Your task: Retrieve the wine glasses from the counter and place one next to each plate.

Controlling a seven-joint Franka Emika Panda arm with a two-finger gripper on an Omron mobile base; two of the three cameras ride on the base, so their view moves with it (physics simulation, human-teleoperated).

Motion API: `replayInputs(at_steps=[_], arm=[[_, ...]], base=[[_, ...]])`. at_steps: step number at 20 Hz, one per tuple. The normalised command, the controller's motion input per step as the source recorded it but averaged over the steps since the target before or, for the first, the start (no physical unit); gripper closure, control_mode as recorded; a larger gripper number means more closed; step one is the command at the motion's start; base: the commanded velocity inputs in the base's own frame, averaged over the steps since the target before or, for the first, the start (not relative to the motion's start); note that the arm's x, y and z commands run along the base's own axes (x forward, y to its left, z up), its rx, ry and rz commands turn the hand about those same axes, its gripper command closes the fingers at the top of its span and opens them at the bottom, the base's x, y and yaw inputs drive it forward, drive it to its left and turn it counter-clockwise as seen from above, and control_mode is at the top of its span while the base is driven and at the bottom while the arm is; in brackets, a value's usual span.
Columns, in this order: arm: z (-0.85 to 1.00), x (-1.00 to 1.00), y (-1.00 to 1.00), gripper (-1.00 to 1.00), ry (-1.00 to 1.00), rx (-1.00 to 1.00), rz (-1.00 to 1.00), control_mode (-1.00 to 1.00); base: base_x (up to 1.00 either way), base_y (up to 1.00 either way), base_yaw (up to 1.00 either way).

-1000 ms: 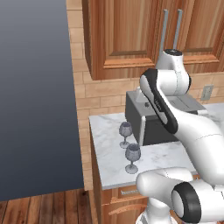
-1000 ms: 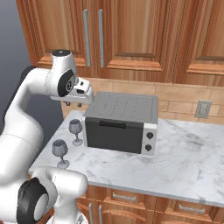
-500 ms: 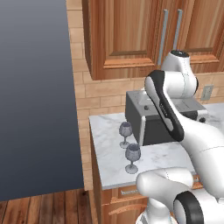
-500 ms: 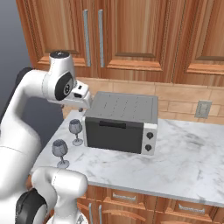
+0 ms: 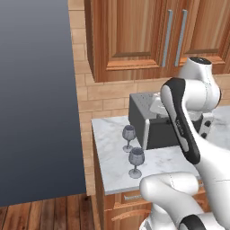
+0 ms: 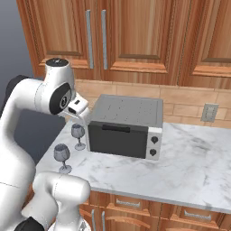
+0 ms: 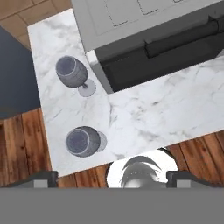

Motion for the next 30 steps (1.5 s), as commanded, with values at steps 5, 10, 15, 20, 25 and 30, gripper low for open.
replayInputs(at_steps=[5, 10, 15, 20, 25, 30], arm=[[0.05, -0.72, -0.15, -1.00, 0.20, 0.25, -0.21, -1.00], [0.00, -0.62, -0.20, -1.00, 0.24, 0.26, -0.14, -1.00], [0.00, -0.51, -0.02, -1.00, 0.07, 0.18, -0.16, -1.00], [-0.02, -0.30, 0.00, -1.00, 0.00, 0.40, -0.10, -1.00], [-0.13, 0.05, 0.00, -1.00, 0.15, 0.25, -0.03, -1.00], [-0.17, 0.15, 0.00, -1.00, 0.31, 0.20, 0.00, -1.00]], base=[[0.00, 0.00, 0.00], [0.00, 0.00, 0.00], [0.00, 0.00, 0.00], [0.00, 0.00, 0.00], [0.00, 0.00, 0.00], [0.00, 0.00, 0.00]])
